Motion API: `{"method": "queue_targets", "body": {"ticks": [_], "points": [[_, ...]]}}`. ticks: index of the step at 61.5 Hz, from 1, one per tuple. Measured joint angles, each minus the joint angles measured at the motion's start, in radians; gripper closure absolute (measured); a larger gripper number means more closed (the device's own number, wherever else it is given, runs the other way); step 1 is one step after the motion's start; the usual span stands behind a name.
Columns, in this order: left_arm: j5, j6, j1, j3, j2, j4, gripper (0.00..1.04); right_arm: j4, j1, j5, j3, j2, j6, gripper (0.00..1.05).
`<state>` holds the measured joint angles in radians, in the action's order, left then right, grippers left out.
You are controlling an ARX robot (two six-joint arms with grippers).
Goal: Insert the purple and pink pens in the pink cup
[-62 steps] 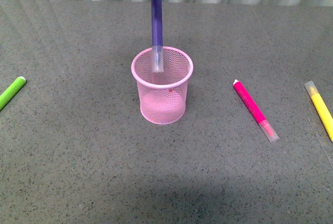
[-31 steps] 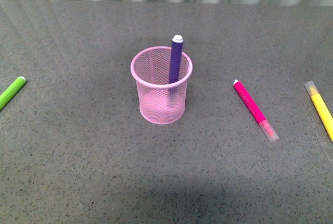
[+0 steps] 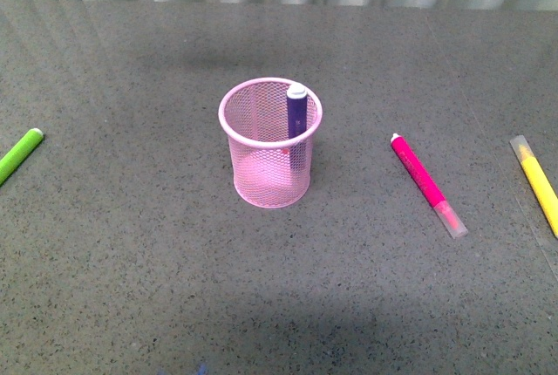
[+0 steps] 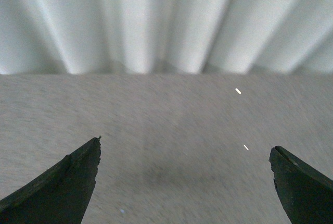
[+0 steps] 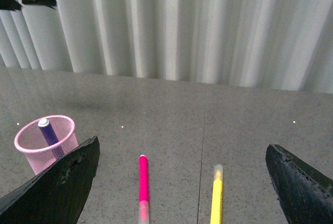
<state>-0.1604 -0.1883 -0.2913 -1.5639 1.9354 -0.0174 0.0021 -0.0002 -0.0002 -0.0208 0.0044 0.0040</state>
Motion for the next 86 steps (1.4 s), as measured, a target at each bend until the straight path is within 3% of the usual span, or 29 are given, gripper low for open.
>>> {"method": "queue_targets", "body": {"ticks": [11,18,20,26,32,37,52,69,86], "points": [[-0.142,-0.082,0.075,0.053,-0.006,-0.010,0.08,0.000,0.000,0.000,0.000,0.000,0.000,0.07],[-0.161,-0.120,0.097,0.149,-0.027,-0.022,0.08,0.000,0.000,0.000,0.000,0.000,0.000,0.07],[-0.137,-0.102,0.105,0.203,-0.039,-0.098,0.11,0.000,0.000,0.000,0.000,0.000,0.000,0.07],[0.019,0.049,0.139,0.468,-0.114,-0.549,0.29,0.000,0.000,0.000,0.000,0.000,0.000,0.07],[0.046,0.123,0.166,0.690,-0.212,-0.816,0.45,0.000,0.000,0.000,0.000,0.000,0.000,0.07],[0.055,0.152,0.187,0.831,-0.294,-0.919,0.59,0.000,0.000,0.000,0.000,0.000,0.000,0.07],[0.087,0.173,0.216,1.108,-0.459,-0.988,1.02,0.000,0.000,0.000,0.000,0.000,0.000,0.07],[0.153,0.178,0.287,1.324,-0.682,-0.988,1.03,0.000,0.000,0.000,0.000,0.000,0.000,0.07],[0.160,0.178,0.290,1.442,-0.813,-0.989,1.03,0.000,0.000,0.000,0.000,0.000,0.000,0.07]]}}
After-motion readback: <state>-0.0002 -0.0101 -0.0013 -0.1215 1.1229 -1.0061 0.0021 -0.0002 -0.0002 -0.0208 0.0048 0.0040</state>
